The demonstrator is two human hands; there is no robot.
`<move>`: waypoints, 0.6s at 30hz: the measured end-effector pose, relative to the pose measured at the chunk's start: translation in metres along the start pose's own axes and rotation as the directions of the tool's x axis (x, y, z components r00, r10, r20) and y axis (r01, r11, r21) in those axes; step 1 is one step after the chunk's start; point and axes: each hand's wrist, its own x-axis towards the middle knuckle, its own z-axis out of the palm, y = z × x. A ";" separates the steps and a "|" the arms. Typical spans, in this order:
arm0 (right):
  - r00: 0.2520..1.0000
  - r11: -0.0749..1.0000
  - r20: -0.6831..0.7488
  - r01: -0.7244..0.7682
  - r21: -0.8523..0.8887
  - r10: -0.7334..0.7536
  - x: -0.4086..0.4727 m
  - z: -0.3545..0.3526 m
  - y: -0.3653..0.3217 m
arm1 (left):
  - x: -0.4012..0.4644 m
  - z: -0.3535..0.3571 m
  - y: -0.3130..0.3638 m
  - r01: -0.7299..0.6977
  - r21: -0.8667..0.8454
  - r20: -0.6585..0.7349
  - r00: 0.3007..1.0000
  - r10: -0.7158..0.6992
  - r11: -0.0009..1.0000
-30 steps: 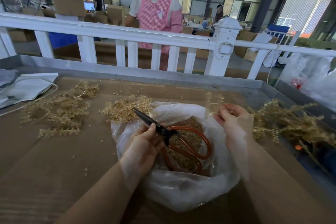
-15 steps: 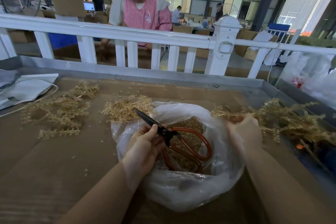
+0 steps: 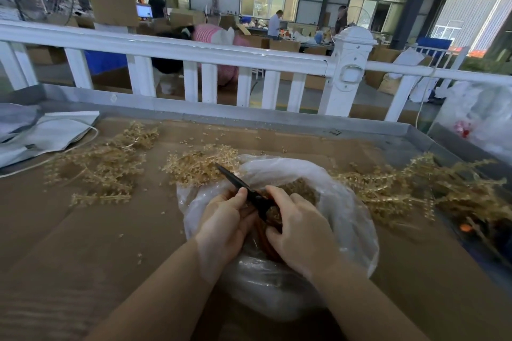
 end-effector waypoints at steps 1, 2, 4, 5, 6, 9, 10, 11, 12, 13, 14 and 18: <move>1.000 0.999 -0.024 -0.018 0.027 0.018 0.000 0.002 0.000 | 0.000 0.002 0.002 0.008 0.004 0.016 1.000 -0.008 1.000; 0.997 0.998 -0.056 -0.043 0.043 0.045 0.001 0.004 0.001 | -0.001 0.003 0.004 0.019 0.020 0.039 0.999 -0.020 1.000; 0.985 0.993 -0.128 -0.105 0.063 0.112 0.001 0.006 0.003 | -0.002 0.005 0.011 0.021 0.119 0.084 0.996 -0.031 0.993; 0.978 0.988 -0.147 -0.135 0.076 0.145 0.001 0.007 0.005 | -0.003 0.005 0.016 -0.003 0.198 0.097 0.995 -0.016 0.980; 0.973 0.982 -0.151 -0.162 0.092 0.175 0.001 0.007 0.006 | -0.004 0.004 0.021 -0.046 0.284 0.104 0.994 0.017 0.958; 0.960 0.964 -0.147 -0.217 0.155 0.239 0.000 0.010 0.009 | -0.006 -0.001 0.039 -0.207 0.480 0.105 0.978 0.178 0.853; 0.955 0.956 -0.148 -0.231 0.178 0.258 0.000 0.011 0.010 | -0.004 -0.005 0.044 -0.251 0.518 0.083 0.966 0.244 0.818; 0.950 0.949 -0.150 -0.244 0.199 0.275 0.000 0.012 0.011 | 0.000 -0.009 0.049 -0.283 0.556 0.047 0.949 0.310 0.782; 0.945 0.943 -0.149 -0.255 0.215 0.290 0.000 0.013 0.012 | 0.005 -0.014 0.053 -0.303 0.605 0.008 0.927 0.375 0.736; 0.942 0.938 -0.146 -0.265 0.224 0.301 0.000 0.014 0.012 | 0.011 -0.018 0.057 -0.310 0.662 -0.024 0.901 0.433 0.682; 0.941 0.935 -0.142 -0.273 0.226 0.308 0.000 0.014 0.012 | 0.018 -0.022 0.060 -0.307 0.719 -0.045 0.875 0.482 0.624; 0.942 0.937 -0.146 -0.267 0.225 0.303 -0.001 0.016 0.012 | 0.043 -0.025 0.067 -0.276 0.887 0.012 0.816 0.578 0.371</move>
